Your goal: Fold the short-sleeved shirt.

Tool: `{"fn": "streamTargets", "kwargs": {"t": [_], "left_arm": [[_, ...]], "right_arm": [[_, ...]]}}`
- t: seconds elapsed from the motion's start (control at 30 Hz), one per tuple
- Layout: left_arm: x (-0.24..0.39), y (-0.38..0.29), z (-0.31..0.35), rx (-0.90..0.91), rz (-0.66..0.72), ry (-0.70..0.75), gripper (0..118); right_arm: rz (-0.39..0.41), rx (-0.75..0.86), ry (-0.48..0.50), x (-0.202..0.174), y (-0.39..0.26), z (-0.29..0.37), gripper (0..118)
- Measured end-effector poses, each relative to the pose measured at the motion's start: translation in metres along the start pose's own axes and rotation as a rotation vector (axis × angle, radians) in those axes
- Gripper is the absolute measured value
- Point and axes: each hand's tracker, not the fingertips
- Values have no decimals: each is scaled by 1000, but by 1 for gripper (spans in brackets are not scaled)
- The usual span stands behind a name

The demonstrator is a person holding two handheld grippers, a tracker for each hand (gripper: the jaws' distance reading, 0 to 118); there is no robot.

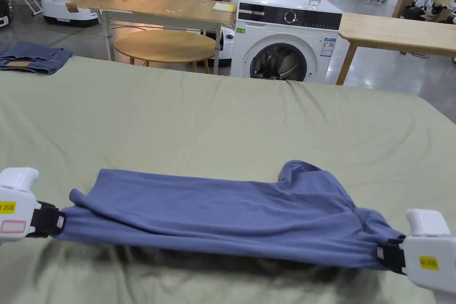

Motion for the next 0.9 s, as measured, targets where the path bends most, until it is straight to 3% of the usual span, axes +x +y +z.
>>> {"fn": "streamTargets", "kwargs": {"t": [0.27, 0.47, 0.53, 0.6, 0.63, 0.73, 0.9], "left_arm": [[-2, -62, -21, -123, -20, 41, 0], [-2, -69, -45, -147, -29, 72, 0], [0, -66, -43, -146, -29, 78, 0], [1, -60, -37, -146, -22, 81, 0], [2, -56, -33, -148, -7, 83, 11], [7, -42, -16, -48, 22, 103, 34], [25, -21, 6, 171, 16, 55, 36]], "right_arm": [[3, -123, -45, -13, -70, -18, 2], [-3, -112, -70, -16, -72, -30, 3], [3, -122, -80, -17, -67, -29, 13], [1, -143, -123, -21, -57, -21, 43], [3, -123, -142, -22, -53, -15, 54], [-7, -29, -156, -29, -32, 3, 54], [-56, 171, -86, -54, 0, 15, 54]]}}
